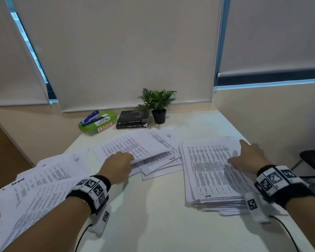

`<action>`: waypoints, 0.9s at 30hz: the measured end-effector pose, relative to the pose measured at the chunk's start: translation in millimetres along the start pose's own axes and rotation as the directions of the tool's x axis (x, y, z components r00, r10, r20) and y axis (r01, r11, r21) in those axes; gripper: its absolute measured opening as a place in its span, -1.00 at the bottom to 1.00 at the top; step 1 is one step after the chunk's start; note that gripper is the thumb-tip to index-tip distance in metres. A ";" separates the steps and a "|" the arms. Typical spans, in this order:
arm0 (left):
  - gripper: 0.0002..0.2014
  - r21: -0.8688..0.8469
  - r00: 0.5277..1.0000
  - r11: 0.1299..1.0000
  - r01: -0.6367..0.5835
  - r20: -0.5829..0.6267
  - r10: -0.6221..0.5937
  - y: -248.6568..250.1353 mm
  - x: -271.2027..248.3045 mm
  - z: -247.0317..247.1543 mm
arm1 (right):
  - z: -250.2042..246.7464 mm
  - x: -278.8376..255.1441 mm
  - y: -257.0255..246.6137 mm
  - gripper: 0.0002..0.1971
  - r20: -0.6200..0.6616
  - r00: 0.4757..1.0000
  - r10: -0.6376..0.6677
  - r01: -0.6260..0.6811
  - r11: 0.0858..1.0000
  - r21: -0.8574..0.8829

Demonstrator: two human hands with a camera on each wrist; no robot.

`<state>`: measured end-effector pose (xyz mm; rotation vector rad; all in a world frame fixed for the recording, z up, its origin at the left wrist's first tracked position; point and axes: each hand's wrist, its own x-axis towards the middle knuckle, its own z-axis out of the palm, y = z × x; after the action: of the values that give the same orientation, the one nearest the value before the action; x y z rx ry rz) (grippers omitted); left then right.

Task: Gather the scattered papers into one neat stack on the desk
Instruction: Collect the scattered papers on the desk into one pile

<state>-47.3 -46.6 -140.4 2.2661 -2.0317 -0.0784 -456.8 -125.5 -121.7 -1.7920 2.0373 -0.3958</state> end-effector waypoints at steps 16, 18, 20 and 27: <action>-0.51 -0.342 0.851 0.780 0.524 0.182 -0.492 -50.5 14.4 -0.3 | 107.9 13.5 -199.7 -0.24 0.294 0.908 -0.299 0.294 0.954 0.064; -0.35 -0.309 0.829 0.770 0.559 0.198 -0.522 -55.1 21.7 9.5 | 117.8 28.2 -207.4 -0.15 0.261 0.943 -0.206 0.226 0.973 -0.050; -0.19 -0.259 0.814 0.772 0.580 0.198 -0.545 -54.2 24.6 17.2 | 125.3 42.0 -209.6 0.06 0.243 0.964 -0.108 0.145 0.979 -0.143; -0.22 -0.266 0.839 0.796 0.544 0.151 -0.523 -55.5 28.5 25.3 | 151.2 52.4 -214.2 0.02 0.207 0.965 -0.162 0.216 0.936 -0.278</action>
<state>8.2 -70.0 -170.7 2.5700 -1.2211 -0.4783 -203.2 -199.9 -161.9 -2.1270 1.8813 0.0295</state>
